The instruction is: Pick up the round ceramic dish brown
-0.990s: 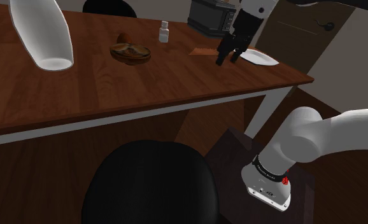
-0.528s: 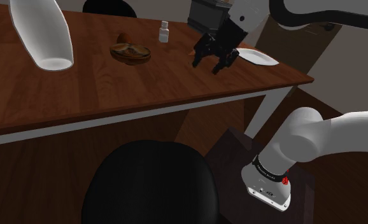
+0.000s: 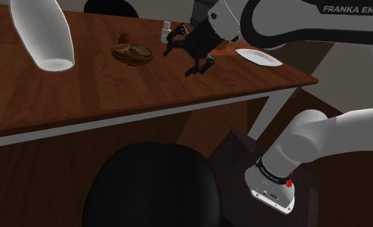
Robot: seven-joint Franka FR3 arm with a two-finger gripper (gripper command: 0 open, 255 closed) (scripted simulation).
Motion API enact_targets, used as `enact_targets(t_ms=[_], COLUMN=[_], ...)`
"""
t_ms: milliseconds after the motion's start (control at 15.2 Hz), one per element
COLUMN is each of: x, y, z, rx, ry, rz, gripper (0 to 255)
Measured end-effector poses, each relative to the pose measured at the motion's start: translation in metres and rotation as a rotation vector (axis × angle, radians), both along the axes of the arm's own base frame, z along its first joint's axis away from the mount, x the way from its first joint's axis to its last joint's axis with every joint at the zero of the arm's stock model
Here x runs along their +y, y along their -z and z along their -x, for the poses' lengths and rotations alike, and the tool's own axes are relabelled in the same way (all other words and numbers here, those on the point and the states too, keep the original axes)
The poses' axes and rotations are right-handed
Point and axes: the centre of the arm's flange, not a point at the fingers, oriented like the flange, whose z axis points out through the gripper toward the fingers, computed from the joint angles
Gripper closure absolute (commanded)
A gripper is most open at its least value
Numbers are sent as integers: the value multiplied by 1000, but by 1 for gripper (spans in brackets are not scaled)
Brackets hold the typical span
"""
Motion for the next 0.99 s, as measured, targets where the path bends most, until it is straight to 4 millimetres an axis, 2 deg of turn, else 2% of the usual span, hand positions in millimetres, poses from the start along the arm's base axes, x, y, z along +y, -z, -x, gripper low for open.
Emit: enact_targets(t_ms=[264,462,660,990], x=[25,40,43,43], y=[2,-6,-1,25], z=[-29,-57,-62,-63], rx=[-78,-139,-158,-160], ry=[201,350,401,408], rz=[-131,-230,-267,-273], gripper=[0,0,0,0])
